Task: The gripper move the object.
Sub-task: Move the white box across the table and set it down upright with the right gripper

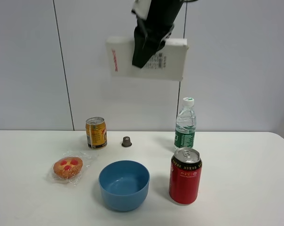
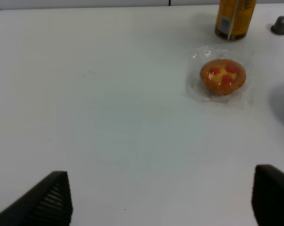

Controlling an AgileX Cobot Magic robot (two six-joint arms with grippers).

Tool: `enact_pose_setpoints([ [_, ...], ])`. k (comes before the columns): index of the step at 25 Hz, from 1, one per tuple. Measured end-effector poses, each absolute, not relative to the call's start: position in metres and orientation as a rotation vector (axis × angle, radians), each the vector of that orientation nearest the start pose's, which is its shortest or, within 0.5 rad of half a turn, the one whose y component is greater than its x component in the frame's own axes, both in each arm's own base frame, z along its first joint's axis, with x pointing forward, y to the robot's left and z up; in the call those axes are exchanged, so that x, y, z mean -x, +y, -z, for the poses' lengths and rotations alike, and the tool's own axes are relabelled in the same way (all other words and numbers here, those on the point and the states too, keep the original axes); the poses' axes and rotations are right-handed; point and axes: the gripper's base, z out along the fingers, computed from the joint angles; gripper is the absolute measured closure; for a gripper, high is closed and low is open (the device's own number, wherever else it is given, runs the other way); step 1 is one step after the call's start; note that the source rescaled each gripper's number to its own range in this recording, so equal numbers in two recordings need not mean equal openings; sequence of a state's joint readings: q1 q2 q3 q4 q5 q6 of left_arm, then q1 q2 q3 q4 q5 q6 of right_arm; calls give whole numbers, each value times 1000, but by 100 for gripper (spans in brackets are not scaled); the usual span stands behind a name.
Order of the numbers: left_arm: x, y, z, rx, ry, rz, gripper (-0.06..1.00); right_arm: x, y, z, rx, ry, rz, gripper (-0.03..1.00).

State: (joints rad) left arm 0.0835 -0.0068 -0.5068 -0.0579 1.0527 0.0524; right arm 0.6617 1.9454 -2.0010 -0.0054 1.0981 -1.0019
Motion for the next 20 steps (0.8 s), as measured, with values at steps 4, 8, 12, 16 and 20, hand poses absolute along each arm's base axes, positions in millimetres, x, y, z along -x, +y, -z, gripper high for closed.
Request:
enact_pose_setpoints([
  [4,6,-5,-280,29,2021,-17,-6,-373,289,-305,2091,1585,194,97],
  [8,6,-5,-280,29,2021,-17,-6,-388,305,-261,2168,1524,168,97],
  [12,6,-5,-280,29,2021,-17,-6,-400,318,-227,2131,1515,126,97],
  [16,6,-5,-280,29,2021,-17,-6,-407,326,-200,2112,1526,100,97],
  [20,6,-5,-280,29,2021,-17,-6,-411,331,-178,2098,1549,59,97],
])
